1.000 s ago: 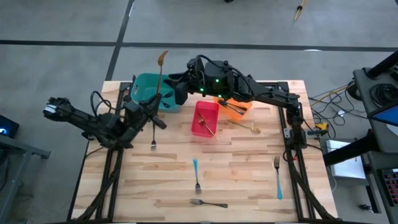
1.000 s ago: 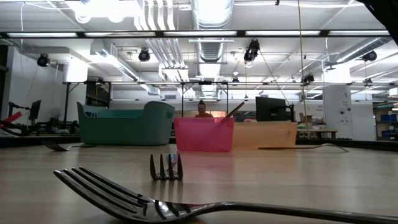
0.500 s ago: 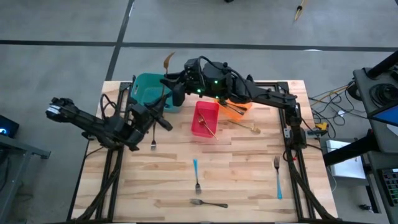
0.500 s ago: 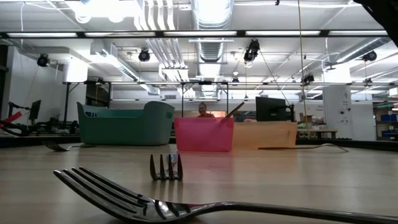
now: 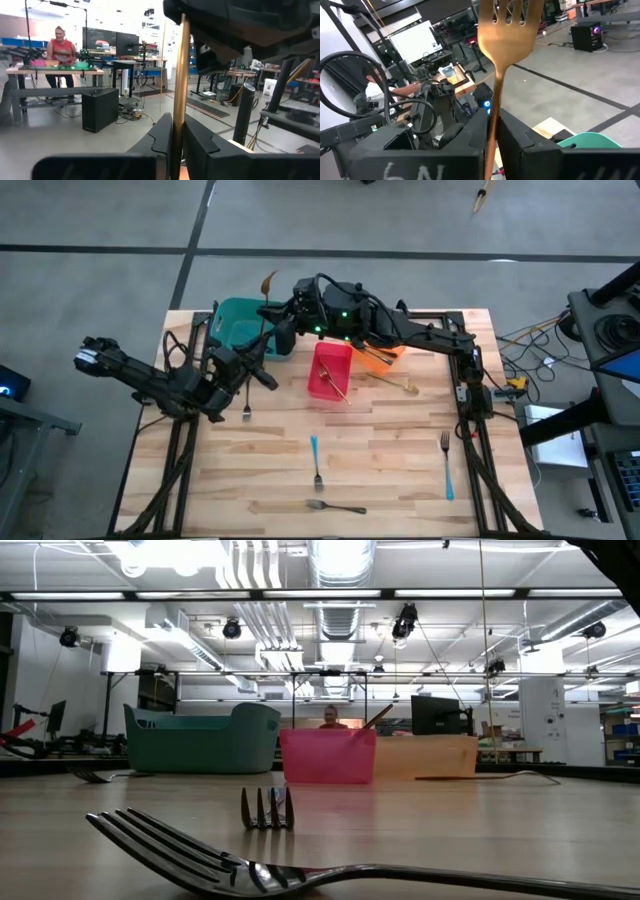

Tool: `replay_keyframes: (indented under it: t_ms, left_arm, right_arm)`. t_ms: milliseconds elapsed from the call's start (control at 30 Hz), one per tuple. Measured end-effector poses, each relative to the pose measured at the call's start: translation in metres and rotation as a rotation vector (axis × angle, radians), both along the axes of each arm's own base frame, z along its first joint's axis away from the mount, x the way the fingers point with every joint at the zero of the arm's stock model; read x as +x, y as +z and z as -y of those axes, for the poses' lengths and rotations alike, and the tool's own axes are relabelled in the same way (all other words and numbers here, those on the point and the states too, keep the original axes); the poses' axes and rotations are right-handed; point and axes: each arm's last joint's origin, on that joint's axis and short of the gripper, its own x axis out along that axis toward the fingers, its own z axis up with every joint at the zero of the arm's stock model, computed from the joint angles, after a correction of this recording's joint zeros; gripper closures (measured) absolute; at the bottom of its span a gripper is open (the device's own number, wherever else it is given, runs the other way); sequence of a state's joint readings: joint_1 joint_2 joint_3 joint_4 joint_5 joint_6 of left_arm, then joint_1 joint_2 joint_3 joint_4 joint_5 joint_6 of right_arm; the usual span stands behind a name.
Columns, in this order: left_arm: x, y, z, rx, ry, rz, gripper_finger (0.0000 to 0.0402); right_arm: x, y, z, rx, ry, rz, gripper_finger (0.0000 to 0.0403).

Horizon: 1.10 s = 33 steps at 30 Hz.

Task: Sort silverware by color (type)
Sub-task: Put the golden fork into the red bin

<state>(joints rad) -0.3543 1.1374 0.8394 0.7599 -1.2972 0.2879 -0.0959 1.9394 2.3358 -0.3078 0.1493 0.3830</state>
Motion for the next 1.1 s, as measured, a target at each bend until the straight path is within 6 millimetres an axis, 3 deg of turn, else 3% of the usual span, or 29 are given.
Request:
replay_keyframes:
  t_ms: [467,633,867,1100]
  left_arm:
    - [-0.01,0.008,-0.001,-0.035,-0.015,0.066,0.0273]
    - [-0.015,0.011,-0.003,-0.05,-0.016,0.089,0.0229]
    - [-0.026,0.018,-0.007,-0.02,-0.007,0.053,0.0186]
    - [-0.048,0.03,-0.026,0.01,0.053,0.014,0.0183]
  right_arm:
    - [-0.002,0.0,0.001,-0.02,-0.003,-0.024,0.0389]
    - [-0.01,0.003,0.011,-0.004,-0.023,-0.046,0.0389]
    - [-0.028,-0.001,0.052,0.151,-0.037,-0.134,0.039]
    - [-0.048,-0.036,0.103,0.42,-0.035,-0.405,0.039]
